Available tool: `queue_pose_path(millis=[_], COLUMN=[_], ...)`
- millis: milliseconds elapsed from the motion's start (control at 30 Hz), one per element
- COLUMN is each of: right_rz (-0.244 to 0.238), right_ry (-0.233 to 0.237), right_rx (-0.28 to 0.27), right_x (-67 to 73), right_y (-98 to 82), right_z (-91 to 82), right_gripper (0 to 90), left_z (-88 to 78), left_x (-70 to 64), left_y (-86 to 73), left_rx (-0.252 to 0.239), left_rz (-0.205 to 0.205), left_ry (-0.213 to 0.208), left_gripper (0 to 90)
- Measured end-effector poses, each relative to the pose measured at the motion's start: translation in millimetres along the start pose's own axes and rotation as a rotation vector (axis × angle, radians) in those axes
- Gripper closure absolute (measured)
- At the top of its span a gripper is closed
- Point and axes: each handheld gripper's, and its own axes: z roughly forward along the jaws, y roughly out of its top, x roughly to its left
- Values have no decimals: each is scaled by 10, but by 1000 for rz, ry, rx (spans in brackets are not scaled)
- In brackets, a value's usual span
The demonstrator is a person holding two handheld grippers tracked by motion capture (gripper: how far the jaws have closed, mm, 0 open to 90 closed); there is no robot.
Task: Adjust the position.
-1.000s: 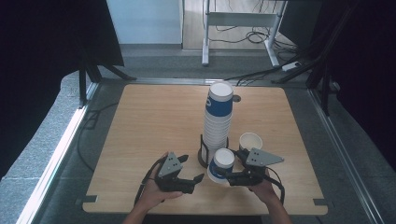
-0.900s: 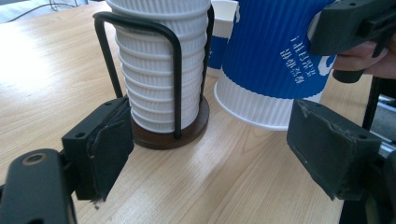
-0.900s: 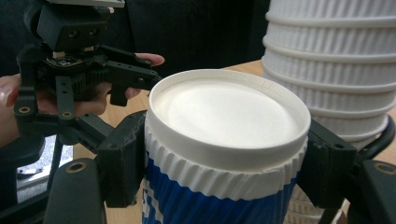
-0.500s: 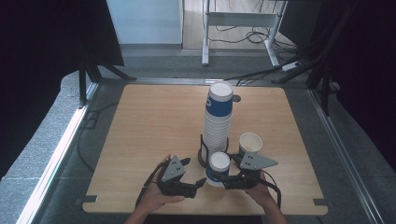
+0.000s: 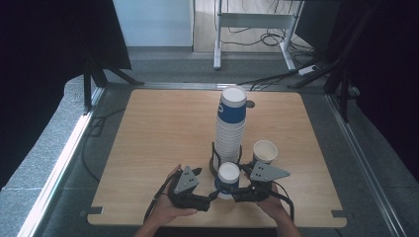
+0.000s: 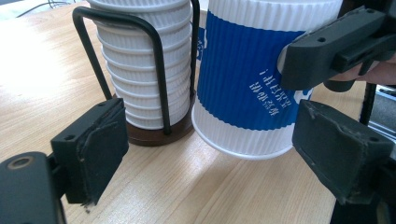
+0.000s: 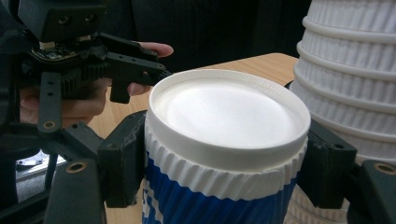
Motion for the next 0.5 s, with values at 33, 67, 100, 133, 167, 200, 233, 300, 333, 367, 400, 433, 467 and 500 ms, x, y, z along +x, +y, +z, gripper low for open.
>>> queue_pose_path(millis=[33, 67, 100, 133, 167, 200, 233, 300, 333, 367, 400, 433, 467, 500], right_rz=[-1, 1, 1, 0, -1, 0, 0, 2, 3, 6, 6, 4, 5, 9], right_ry=[0, 0, 1, 2, 2, 5, 8, 10, 14, 17, 18, 18, 17, 19], right_rx=[0, -1, -2, -2, -2, -3, -3, -3, -4, -5, -1, 0, 4, 5], right_x=[3, 7, 9, 13, 17, 23, 28, 42, 46, 54, 63, 71, 78, 84], right_y=[1, 2, 2, 3, 4, 4, 5, 6, 6, 4, 3, 1, -1, -3], right_z=[2, 5, 6, 9, 13, 18, 24, 37, 44, 51, 56, 64, 71, 78], right_gripper=[273, 273, 273, 273, 273, 273, 273, 273, 273, 273, 273, 273, 274, 274], left_z=[3, 4, 8, 11, 18, 27, 37, 51, 57, 61, 65, 70, 75, 79], left_x=[-4, -6, -8, -11, -15, -20, -26, -34, -39, -44, -52, -59, -66, -72], left_y=[0, 2, 3, 3, 2, 0, -2, -8, -9, -8, -8, -10, -10, -11], left_rx=[1, 0, -1, 0, 1, 5, 9, 11, 11, 12, 13, 10, 10, 10], left_rz=[3, 3, 2, 3, 4, 4, 5, 10, 12, 15, 19, 20, 23, 27], left_ry=[1, 2, 1, 1, 1, 1, 3, -6, -11, -12, -11, -12, -8, -11], left_gripper=[109, 109, 109, 109, 108, 104, 98, 78, 74, 63, 65, 57, 57, 55])
